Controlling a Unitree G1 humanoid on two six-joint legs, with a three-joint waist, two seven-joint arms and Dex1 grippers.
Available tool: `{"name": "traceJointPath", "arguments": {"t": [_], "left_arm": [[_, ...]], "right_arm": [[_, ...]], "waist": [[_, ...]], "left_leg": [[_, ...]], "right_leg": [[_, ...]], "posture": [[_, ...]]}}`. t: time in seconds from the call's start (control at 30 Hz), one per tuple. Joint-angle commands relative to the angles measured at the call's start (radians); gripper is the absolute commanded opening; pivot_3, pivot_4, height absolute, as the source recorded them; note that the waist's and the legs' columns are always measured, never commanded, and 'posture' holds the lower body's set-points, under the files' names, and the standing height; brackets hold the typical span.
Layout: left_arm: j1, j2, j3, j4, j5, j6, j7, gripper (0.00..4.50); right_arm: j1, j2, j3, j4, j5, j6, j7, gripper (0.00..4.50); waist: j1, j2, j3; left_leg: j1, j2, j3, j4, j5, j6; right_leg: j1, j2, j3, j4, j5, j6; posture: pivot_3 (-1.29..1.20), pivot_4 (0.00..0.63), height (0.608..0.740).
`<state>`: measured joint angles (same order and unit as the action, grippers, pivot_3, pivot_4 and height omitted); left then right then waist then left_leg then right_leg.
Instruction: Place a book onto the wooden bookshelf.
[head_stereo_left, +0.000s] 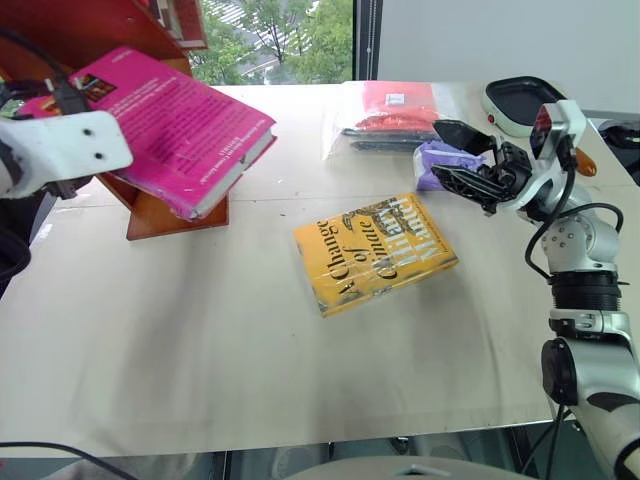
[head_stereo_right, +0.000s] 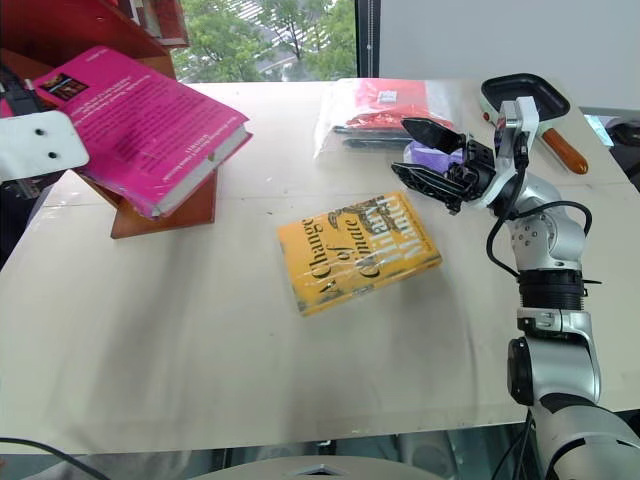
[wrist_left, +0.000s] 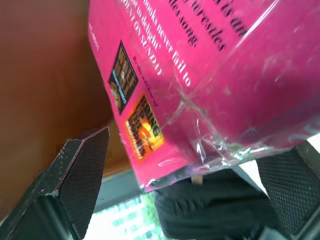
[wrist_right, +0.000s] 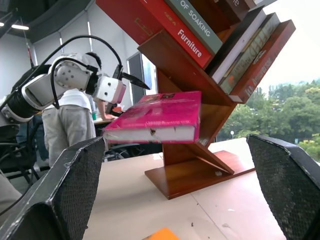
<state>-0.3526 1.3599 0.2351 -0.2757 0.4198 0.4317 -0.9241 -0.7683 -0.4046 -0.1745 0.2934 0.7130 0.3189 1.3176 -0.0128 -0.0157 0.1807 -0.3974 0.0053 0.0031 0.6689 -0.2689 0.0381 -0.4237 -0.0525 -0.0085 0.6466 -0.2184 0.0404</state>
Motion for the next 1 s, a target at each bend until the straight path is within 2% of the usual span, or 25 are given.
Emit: {"name": "traceJointPath", "arguments": {"t": [0.03, 0.4, 0.5, 0.77, 1.0], "left_arm": [[-0.002, -0.009, -0.016, 0.003, -0.003, 0.032, -0.001, 4.49], [0.015, -0.015, -0.018, 0.038, -0.029, 0.008, 0.005, 4.49], [0.014, -0.019, -0.010, 0.043, -0.034, 0.005, 0.016, 3.63], [0.010, -0.021, -0.004, 0.057, -0.038, -0.001, 0.044, 0.08], [0.043, -0.026, 0.008, 0.048, -0.034, 0.005, 0.051, 0.03]], "right_arm": [[0.001, -0.004, -0.029, -0.029, 0.005, -0.031, -0.012, 4.50], [0.020, -0.007, -0.029, -0.042, 0.006, -0.048, -0.024, 4.50], [0.024, -0.008, -0.030, -0.044, 0.009, -0.050, -0.025, 4.50], [0.018, -0.009, -0.025, -0.040, 0.010, -0.048, -0.025, 4.50], [0.014, -0.013, -0.023, -0.039, 0.008, -0.045, -0.022, 4.50]], "waist": [[-0.002, 0.000, 0.000], [-0.001, 0.000, 0.000], [0.000, 0.000, 0.000], [0.000, 0.000, 0.000], [-0.002, 0.000, 0.000]], "left_leg": [[0.000, 0.000, 0.000, 0.000, 0.000, 0.000], [0.001, 0.000, 0.001, 0.000, 0.000, 0.000], [0.001, 0.000, 0.001, 0.001, 0.000, 0.000], [0.003, 0.000, 0.001, 0.002, 0.000, 0.000], [0.004, 0.000, 0.003, 0.001, 0.000, 0.000]], "right_leg": [[0.000, 0.000, 0.000, 0.000, 0.000, 0.000], [0.000, 0.000, 0.001, 0.001, 0.000, 0.000], [0.000, 0.001, 0.001, 0.002, 0.000, 0.000], [0.000, 0.000, 0.002, 0.006, 0.000, 0.000], [0.000, 0.000, 0.004, 0.006, 0.000, 0.000]], "posture": [[0.00, 0.150, 0.740], [0.00, 0.150, 0.740], [0.00, 0.150, 0.740], [0.00, 0.150, 0.740], [0.00, 0.150, 0.740]]}}
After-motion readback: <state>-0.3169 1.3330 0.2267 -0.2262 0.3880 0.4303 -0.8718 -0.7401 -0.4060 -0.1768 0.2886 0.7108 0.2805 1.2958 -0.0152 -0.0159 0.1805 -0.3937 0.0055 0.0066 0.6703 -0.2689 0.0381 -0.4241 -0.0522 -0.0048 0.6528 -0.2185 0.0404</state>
